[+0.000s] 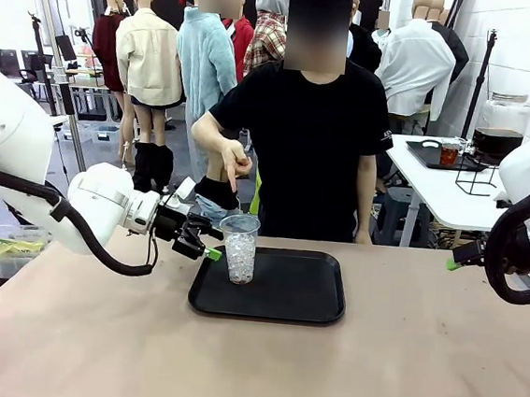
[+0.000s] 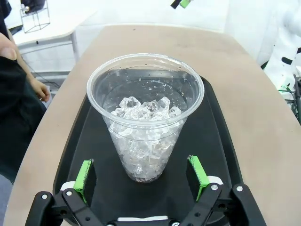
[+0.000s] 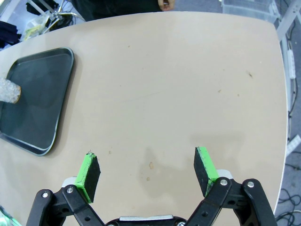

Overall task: Pour the drink into the iced cup.
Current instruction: Pick up the iced cup indicated by the human and present it to them.

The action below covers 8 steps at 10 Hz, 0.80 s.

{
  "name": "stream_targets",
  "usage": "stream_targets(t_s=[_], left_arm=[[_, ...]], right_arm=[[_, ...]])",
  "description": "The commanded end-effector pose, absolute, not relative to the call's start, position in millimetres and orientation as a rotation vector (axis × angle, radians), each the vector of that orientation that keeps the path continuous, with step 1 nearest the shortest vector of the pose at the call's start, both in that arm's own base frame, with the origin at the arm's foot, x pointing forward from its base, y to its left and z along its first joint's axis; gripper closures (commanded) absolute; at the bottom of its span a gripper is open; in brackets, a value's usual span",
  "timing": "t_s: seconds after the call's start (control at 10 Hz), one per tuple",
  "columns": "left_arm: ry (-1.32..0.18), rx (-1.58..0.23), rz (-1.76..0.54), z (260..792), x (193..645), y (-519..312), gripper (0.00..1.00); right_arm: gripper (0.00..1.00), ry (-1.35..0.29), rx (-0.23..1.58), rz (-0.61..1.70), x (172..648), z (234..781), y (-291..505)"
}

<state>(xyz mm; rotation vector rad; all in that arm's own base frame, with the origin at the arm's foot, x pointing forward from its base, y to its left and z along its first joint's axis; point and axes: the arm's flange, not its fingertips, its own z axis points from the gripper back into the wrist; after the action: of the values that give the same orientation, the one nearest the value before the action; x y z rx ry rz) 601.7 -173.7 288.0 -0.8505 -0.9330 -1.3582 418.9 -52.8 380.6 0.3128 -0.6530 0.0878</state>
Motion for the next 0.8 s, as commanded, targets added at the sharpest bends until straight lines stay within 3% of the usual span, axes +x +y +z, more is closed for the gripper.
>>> stream_targets(t_s=[0.0,0.7], left_arm=[[-0.933,-0.852,-1.357,287,602,-174,0.0],[-0.966,-1.001,-1.365,263,617,-193,0.0]], right_arm=[[0.0,-0.663,0.315,0.094,418,379,-52],[0.0,-0.663,0.315,0.094,418,379,-52]])
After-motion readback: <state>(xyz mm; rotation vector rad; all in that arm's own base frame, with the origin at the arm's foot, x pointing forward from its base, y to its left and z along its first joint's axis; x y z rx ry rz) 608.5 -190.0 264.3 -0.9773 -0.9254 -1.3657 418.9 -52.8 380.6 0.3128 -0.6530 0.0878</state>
